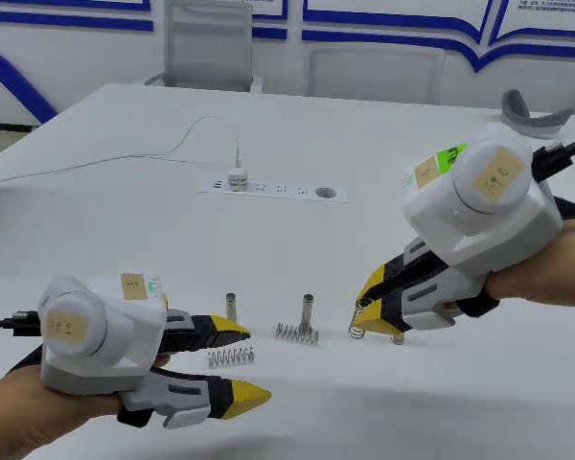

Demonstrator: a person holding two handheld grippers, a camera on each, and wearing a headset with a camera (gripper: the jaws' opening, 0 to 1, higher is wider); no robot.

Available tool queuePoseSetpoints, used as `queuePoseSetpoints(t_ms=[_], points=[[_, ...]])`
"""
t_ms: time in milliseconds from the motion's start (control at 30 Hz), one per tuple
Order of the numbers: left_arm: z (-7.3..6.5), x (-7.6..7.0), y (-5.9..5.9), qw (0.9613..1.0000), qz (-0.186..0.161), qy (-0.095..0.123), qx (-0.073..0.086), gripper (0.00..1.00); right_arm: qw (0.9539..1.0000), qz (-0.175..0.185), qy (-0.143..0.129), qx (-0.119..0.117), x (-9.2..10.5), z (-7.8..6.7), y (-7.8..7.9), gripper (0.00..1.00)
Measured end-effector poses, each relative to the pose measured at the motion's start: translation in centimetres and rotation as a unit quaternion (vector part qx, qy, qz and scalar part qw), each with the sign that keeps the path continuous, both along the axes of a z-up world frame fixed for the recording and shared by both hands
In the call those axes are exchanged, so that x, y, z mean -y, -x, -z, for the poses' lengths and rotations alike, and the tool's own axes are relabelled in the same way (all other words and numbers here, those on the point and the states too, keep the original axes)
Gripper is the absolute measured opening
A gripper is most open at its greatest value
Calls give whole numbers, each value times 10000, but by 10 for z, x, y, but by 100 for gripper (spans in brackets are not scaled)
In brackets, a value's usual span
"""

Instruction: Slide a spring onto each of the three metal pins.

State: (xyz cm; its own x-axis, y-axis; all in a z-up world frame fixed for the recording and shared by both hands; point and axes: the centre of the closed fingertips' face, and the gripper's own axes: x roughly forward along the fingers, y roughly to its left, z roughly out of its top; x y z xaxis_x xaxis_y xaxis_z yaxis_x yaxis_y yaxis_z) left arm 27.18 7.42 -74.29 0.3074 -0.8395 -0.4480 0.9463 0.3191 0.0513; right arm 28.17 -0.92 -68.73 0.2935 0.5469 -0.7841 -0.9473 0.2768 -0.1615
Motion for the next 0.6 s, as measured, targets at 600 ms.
queuePoseSetpoints(t_ms=[600], points=[[3, -18, -6, 9992, -389, 96, -78, 48, 9990, 415, 75, 116, 32, -15, -26, 12]])
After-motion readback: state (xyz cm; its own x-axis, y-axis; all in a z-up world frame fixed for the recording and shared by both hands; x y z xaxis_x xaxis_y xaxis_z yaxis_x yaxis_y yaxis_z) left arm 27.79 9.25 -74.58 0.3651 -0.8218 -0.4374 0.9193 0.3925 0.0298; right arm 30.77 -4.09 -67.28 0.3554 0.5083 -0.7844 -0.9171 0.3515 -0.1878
